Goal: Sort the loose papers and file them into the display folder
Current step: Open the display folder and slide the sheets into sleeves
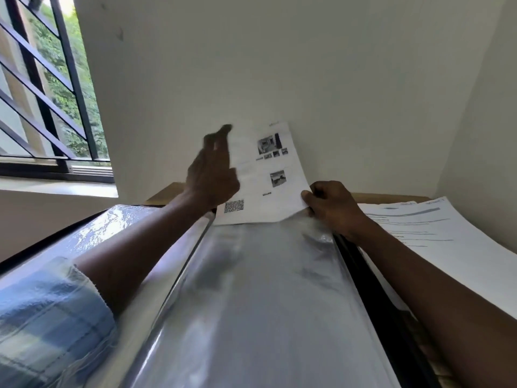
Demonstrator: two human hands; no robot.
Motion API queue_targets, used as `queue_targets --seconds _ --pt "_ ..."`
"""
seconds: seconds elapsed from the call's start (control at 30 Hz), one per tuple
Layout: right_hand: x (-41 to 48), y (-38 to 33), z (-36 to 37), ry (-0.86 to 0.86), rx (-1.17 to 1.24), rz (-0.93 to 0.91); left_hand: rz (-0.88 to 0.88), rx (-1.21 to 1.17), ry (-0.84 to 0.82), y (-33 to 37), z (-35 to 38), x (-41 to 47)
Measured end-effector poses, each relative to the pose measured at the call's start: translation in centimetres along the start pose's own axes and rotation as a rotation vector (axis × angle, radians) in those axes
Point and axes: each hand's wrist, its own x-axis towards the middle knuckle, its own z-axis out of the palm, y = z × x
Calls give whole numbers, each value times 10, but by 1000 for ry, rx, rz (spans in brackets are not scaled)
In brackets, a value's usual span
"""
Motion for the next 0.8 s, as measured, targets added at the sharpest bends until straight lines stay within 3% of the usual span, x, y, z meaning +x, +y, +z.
queue_targets --seconds 0.07,0.13,0.23,0.37,0.47,0.67,0.8 --pt "-2 -2 0 -10 -52 -29 315 -52 -28 32 -8 7" --pt "-3 -2 -2 -17 -49 -48 502 -31 -230 61 -7 24" --pt "-9 0 -5 -4 16 -63 626 179 -601 93 9 43" --pt "-12 -4 2 -3 58 -52 589 327 -814 102 23 59" --pt "-14 -5 -1 20 93 -65 528 213 -851 111 23 67" --pt "-12 -11 0 242 229 -101 406 190 -950 117 22 74" --pt "-13 -10 -2 258 264 -150 383 230 -949 126 33 70"
